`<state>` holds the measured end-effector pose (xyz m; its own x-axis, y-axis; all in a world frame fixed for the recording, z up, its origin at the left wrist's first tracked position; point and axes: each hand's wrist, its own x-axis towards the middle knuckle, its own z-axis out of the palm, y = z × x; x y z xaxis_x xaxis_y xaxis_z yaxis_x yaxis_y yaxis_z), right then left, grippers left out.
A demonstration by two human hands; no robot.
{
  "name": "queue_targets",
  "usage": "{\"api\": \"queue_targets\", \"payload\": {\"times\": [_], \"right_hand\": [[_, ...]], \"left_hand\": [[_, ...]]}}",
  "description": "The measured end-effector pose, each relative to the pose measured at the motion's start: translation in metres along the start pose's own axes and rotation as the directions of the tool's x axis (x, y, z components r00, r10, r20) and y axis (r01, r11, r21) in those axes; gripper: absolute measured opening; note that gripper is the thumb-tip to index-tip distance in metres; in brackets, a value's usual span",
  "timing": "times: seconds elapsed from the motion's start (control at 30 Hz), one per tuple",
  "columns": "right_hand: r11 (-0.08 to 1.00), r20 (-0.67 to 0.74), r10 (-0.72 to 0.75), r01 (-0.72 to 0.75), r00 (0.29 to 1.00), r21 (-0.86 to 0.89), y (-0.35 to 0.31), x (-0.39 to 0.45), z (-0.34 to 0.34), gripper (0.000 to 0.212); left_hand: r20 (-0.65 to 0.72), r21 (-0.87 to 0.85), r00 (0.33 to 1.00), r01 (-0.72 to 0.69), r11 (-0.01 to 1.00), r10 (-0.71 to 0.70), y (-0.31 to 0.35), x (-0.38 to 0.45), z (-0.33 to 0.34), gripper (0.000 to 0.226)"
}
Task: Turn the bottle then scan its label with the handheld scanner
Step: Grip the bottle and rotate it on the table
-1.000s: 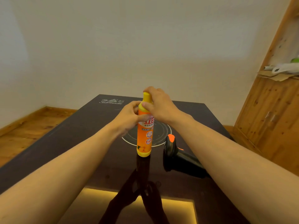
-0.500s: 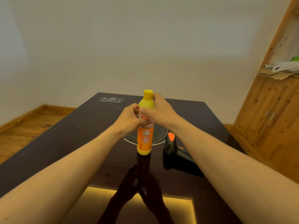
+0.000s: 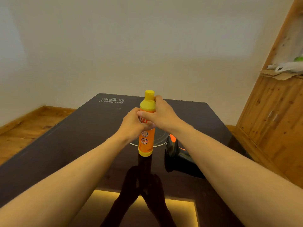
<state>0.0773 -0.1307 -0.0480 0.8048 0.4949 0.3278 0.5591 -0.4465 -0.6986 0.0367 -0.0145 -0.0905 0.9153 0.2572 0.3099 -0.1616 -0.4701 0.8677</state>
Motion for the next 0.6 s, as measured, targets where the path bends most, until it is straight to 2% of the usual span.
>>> {"api": "queue_targets", "payload": {"times": [0.17,0.33,0.4,0.47,0.6], "right_hand": [[0.998,0.038,-0.012,0.010,0.999,0.063,0.008,-0.004,-0.001,0.046],[0.999,-0.001,-0.012,0.012,1.000,0.049,0.010,-0.004,-0.001,0.044],[0.999,-0.010,-0.008,0.008,1.000,0.037,0.010,-0.004,0.000,0.045],[1.000,-0.027,0.005,-0.004,1.000,0.027,0.011,-0.004,0.001,0.047],[0.999,-0.041,0.026,-0.026,0.999,0.021,0.011,-0.004,0.004,0.052]], "left_hand": [[0.050,-0.001,0.998,0.037,0.999,-0.037,-0.001,0.004,-0.007,0.057],[0.172,-0.183,0.981,0.125,0.975,-0.094,-0.006,0.003,-0.015,0.060],[0.192,-0.138,0.979,0.101,0.985,-0.073,-0.006,0.001,-0.013,0.057],[0.168,-0.084,0.984,0.069,0.994,-0.054,-0.005,-0.001,-0.008,0.054],[0.031,-0.047,0.998,0.050,0.998,-0.049,-0.006,-0.001,-0.001,0.054]]}}
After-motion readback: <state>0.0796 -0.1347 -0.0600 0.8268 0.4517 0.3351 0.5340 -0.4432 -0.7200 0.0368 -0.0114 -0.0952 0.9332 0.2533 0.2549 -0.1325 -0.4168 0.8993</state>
